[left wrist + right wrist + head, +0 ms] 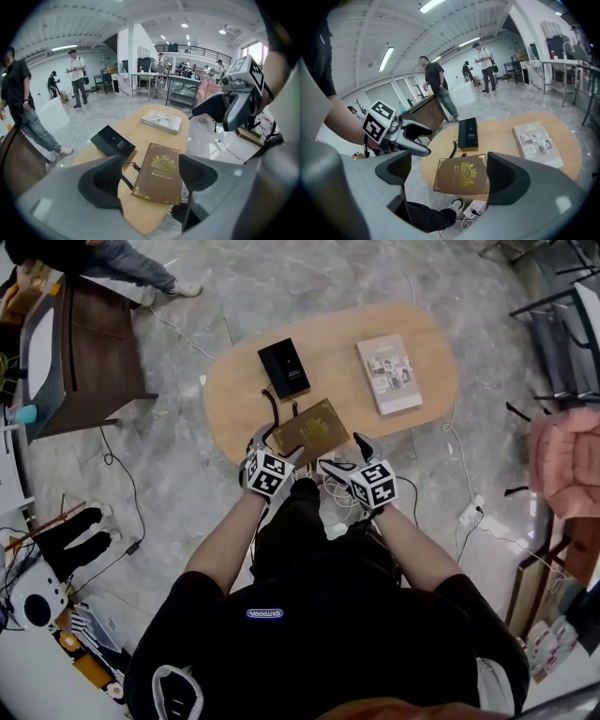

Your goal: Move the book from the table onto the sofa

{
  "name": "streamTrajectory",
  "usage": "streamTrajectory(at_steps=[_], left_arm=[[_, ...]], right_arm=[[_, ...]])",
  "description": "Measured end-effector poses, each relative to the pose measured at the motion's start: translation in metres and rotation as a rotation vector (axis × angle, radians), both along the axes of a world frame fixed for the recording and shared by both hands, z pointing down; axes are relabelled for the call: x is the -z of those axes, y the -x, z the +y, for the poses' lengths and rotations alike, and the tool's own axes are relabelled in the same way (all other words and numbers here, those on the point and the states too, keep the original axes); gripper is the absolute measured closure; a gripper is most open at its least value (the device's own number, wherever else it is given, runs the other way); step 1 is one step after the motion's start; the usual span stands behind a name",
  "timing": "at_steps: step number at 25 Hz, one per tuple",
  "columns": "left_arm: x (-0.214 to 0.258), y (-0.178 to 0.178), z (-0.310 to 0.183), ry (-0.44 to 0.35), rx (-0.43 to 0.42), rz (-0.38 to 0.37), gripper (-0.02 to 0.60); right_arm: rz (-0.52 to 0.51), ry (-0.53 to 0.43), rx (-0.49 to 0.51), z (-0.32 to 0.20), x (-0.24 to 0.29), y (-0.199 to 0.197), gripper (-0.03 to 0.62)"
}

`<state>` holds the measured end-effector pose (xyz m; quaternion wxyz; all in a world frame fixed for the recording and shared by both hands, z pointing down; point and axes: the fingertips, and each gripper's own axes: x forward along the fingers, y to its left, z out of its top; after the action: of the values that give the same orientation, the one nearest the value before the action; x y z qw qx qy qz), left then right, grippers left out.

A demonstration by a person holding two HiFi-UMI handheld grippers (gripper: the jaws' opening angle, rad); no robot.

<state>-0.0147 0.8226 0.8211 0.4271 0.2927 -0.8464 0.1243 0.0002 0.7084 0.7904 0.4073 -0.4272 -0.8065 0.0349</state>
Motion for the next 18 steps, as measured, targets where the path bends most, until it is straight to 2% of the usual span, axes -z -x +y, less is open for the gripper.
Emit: streamTrajectory(at_steps=[6,18], left_arm=[[-0.027,0.011,0.002,0.011,-0.079,0.04,0.212],[-0.101,0.027,-0.005,0.024,-0.263,0.172,0.212]], right_arm=[[0.078,0.026,-0.1,0.003,-0.03,0.007,0.069],[0.296,0.108,-0.338,0.007,-0.111,-0.012,0.062]])
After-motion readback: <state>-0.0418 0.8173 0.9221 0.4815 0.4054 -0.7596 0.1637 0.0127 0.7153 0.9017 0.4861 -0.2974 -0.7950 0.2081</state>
